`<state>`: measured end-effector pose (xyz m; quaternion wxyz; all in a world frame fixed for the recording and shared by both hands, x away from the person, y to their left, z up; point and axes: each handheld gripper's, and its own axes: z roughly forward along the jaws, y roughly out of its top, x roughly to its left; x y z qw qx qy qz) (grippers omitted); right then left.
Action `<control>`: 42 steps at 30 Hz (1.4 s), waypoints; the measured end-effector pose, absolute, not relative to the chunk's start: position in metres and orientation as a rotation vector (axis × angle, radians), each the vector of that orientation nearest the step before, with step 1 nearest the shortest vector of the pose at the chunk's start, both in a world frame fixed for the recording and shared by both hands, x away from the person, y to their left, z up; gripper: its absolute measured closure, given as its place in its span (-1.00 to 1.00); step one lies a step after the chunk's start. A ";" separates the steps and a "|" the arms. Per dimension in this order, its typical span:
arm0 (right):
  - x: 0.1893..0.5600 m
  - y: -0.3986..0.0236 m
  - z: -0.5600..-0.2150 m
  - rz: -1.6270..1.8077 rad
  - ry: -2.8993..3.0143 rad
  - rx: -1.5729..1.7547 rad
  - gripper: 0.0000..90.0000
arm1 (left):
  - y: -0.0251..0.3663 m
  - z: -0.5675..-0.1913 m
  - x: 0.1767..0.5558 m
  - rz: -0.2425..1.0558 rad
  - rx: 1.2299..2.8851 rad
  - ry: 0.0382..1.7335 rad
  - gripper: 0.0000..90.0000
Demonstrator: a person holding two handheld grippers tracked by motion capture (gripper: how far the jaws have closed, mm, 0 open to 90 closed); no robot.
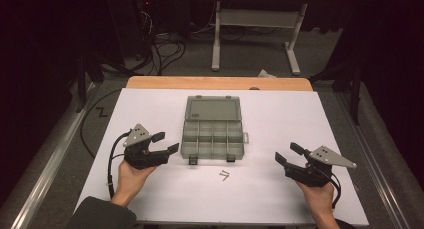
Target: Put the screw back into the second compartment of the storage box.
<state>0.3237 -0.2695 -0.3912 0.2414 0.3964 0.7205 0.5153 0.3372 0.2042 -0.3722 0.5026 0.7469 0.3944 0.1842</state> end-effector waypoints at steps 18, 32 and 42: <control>0.326 -0.269 -0.392 1.421 1.975 1.092 -0.27 | 0.179 -0.366 0.349 0.378 1.882 0.897 -0.27; 0.325 -0.269 -0.391 1.420 1.967 1.083 -0.27 | 0.147 -0.361 0.353 0.353 2.034 0.803 -0.18; 0.325 -0.268 -0.391 1.414 1.970 1.077 -0.26 | 0.121 -0.359 0.357 0.327 2.136 0.743 -0.16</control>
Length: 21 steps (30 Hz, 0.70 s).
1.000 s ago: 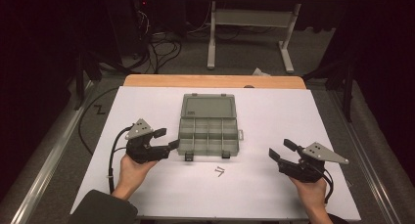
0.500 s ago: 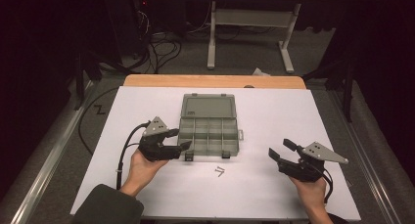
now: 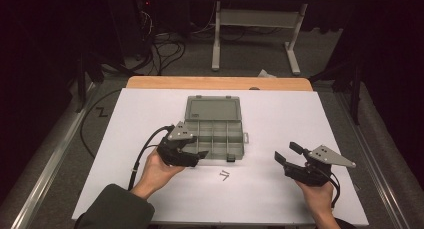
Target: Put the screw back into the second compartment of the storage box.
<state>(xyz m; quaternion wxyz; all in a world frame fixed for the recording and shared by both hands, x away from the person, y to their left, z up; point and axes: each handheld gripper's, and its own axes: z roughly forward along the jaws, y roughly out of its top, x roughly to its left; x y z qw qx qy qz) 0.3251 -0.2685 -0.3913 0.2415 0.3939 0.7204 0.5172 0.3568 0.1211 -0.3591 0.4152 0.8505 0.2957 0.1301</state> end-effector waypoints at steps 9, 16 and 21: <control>0.324 -0.269 -0.391 1.420 1.964 1.074 -0.26 | 0.101 -0.359 0.361 0.287 2.234 0.707 -0.12; 0.324 -0.269 -0.390 1.423 1.961 1.079 -0.26 | 0.092 -0.358 0.363 0.276 2.294 0.679 -0.08; 0.324 -0.270 -0.390 1.416 1.960 1.072 -0.26 | 0.088 -0.358 0.364 0.276 2.318 0.666 -0.08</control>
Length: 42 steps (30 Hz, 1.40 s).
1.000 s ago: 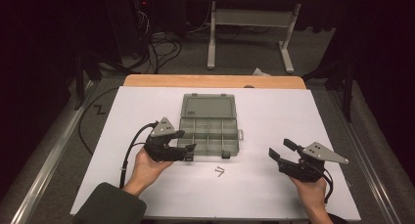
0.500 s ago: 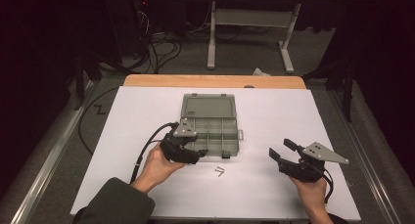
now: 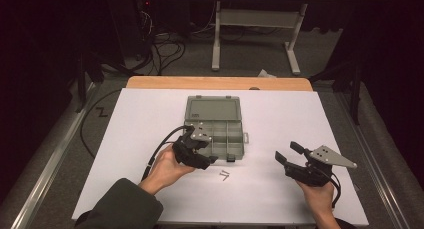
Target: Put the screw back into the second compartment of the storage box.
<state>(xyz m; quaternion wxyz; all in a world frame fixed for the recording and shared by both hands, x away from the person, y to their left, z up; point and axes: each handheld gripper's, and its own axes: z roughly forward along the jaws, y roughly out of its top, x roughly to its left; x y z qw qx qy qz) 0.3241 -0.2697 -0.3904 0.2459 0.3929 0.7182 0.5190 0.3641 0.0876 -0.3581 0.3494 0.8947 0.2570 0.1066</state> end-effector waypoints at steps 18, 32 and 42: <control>0.325 -0.271 -0.390 1.421 1.961 1.095 -0.24 | 0.063 -0.364 0.367 0.217 2.454 0.590 0.00; 0.324 -0.272 -0.390 1.423 1.960 1.101 -0.23 | 0.038 -0.372 0.370 0.174 2.565 0.511 0.24; 0.325 -0.272 -0.390 1.432 1.962 1.110 -0.23 | 0.028 -0.379 0.376 0.136 2.625 0.488 0.37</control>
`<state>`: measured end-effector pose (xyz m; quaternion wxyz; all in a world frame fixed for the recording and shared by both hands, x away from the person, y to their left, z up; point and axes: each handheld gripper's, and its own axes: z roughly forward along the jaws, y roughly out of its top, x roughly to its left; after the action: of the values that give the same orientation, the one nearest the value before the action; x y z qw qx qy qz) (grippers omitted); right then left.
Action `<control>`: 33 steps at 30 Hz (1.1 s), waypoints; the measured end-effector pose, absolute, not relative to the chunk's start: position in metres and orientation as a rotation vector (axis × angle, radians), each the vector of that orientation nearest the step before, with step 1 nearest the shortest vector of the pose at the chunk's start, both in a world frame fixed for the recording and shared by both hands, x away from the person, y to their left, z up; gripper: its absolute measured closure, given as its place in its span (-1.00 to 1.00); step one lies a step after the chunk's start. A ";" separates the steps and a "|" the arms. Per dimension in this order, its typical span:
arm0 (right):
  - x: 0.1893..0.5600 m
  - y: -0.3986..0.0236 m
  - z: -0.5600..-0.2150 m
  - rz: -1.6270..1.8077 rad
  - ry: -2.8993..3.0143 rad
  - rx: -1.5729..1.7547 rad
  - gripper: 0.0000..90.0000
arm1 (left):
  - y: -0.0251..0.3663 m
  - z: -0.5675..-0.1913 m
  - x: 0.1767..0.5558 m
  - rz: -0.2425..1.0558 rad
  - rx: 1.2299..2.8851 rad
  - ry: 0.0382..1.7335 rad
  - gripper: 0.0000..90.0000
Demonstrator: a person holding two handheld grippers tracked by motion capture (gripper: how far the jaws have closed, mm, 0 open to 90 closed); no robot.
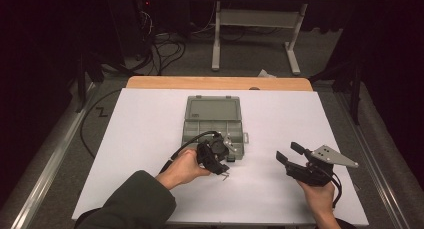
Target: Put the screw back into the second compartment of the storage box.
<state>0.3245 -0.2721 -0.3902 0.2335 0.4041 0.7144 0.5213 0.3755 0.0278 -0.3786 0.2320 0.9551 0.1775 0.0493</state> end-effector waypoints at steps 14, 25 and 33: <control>0.324 -0.273 -0.390 1.437 1.957 1.111 -0.23 | 0.014 -0.388 0.380 0.092 2.705 0.460 0.56; 0.324 -0.273 -0.390 1.435 1.958 1.111 -0.23 | 0.008 -0.396 0.383 0.065 2.741 0.457 0.69; 0.325 -0.273 -0.390 1.434 1.961 1.107 -0.23 | 0.007 -0.398 0.384 0.056 2.745 0.454 0.79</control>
<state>0.3246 -0.2728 -0.3898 0.2338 0.4033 0.7142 0.5222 0.3835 0.0074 -0.3979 0.1784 0.9706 0.1605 0.0199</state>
